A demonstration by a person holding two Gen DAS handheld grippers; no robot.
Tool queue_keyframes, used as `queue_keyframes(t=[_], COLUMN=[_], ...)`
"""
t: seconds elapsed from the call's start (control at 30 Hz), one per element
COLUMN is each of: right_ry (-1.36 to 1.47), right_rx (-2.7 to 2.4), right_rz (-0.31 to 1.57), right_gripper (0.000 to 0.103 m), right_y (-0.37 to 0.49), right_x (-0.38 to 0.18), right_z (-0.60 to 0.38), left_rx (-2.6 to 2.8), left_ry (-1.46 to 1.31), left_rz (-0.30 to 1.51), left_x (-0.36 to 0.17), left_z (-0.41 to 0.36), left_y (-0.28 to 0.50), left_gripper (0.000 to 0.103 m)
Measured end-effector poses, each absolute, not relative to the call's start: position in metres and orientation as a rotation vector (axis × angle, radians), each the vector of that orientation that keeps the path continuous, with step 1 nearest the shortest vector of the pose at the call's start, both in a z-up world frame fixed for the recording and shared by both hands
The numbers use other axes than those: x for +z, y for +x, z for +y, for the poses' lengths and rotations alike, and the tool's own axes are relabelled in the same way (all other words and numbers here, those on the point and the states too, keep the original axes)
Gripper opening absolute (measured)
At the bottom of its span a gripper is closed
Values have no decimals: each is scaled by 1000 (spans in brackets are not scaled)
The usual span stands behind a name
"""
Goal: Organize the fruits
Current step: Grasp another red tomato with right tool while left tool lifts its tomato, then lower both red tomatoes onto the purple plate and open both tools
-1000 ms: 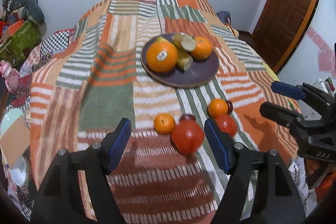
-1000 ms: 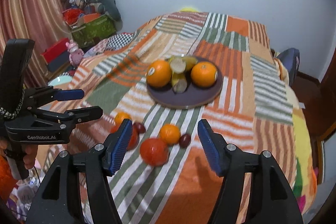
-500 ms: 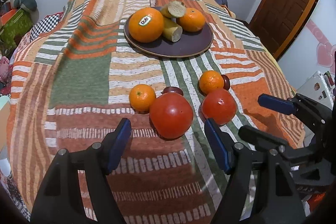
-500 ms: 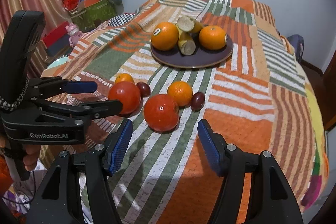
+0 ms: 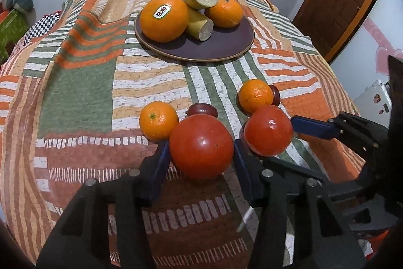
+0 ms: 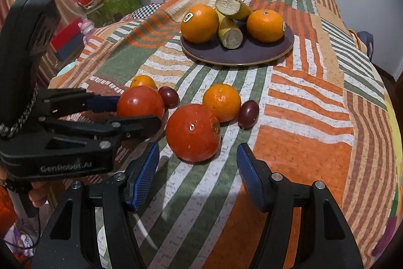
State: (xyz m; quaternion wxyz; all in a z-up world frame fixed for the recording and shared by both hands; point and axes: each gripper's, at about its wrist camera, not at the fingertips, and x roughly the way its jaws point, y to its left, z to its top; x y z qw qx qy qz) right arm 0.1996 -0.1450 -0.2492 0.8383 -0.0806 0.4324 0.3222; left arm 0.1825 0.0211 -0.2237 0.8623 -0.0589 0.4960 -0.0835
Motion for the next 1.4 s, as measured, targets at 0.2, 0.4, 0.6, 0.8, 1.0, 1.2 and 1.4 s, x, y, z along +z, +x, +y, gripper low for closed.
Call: queue_keyframes(t=[0.2, 0.4, 0.6, 0.8, 1.0, 1.2, 1.4], right_ry=[-178, -162, -140, -130, -116, -94, -79], right_rx=[697, 708, 727, 727, 697, 653, 634], right_rz=[939, 945, 953, 898, 832, 805, 802], right_gripper=[51, 44, 43, 43, 43, 43, 43], right_y=[209, 212, 216, 221, 236, 260, 283], right_x=[-254, -254, -250, -229, -209, -203, -204], right_z=[-138, -136, -140, -147, -155, -164, -164], left_rx=[-178, -165, -169, -177, -185, -192, -196], left_ry=[-148, -144, -144, -145, -138, -126, -151], left_rz=[1035, 1007, 960, 922, 910, 914, 933], left_x=[-220, -207, -189, -174, -170, -174, -180], left_z=[32, 38, 39, 36, 31, 26, 24], left_y=[177, 173, 188, 209, 228, 247, 267], left_gripper=[50, 50, 50, 50, 50, 50, 50])
